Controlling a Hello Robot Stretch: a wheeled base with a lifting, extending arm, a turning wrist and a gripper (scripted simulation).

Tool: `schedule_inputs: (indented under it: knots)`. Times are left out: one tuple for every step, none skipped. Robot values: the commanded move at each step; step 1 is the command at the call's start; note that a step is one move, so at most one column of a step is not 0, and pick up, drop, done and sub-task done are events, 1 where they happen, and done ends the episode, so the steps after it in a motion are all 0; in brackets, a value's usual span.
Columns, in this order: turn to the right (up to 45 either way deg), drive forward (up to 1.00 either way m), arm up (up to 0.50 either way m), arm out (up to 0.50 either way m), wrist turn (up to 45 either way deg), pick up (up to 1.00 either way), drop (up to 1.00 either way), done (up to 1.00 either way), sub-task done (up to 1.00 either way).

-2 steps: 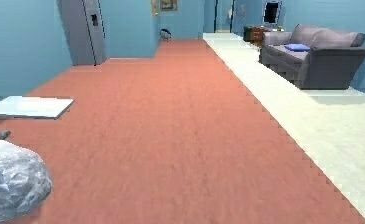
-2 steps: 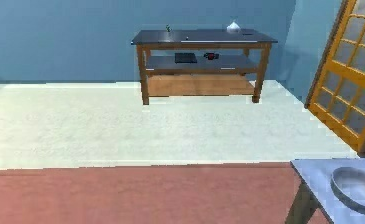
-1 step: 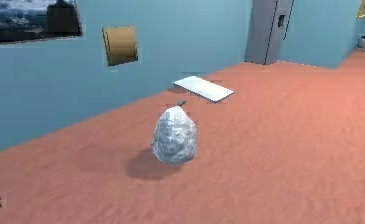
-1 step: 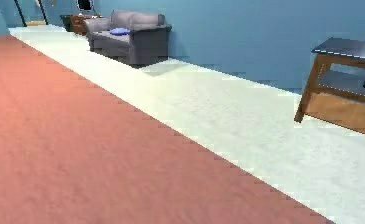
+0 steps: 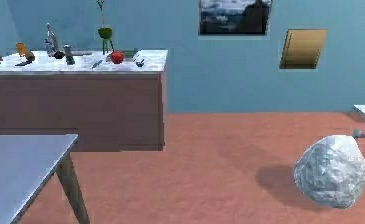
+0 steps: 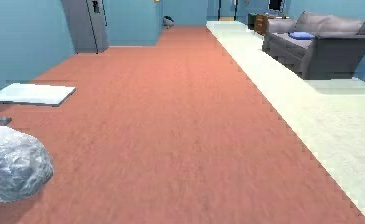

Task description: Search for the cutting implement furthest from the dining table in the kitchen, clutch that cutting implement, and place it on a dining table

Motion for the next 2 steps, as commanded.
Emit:
schedule_inputs:
  knots:
    - [0.0,1.0,0.0,0.0,0.0,0.0,0.0,0.0,0.0]
    - [0.0,0.2,0.0,0.0,0.0,0.0,0.0,0.0,0.0]
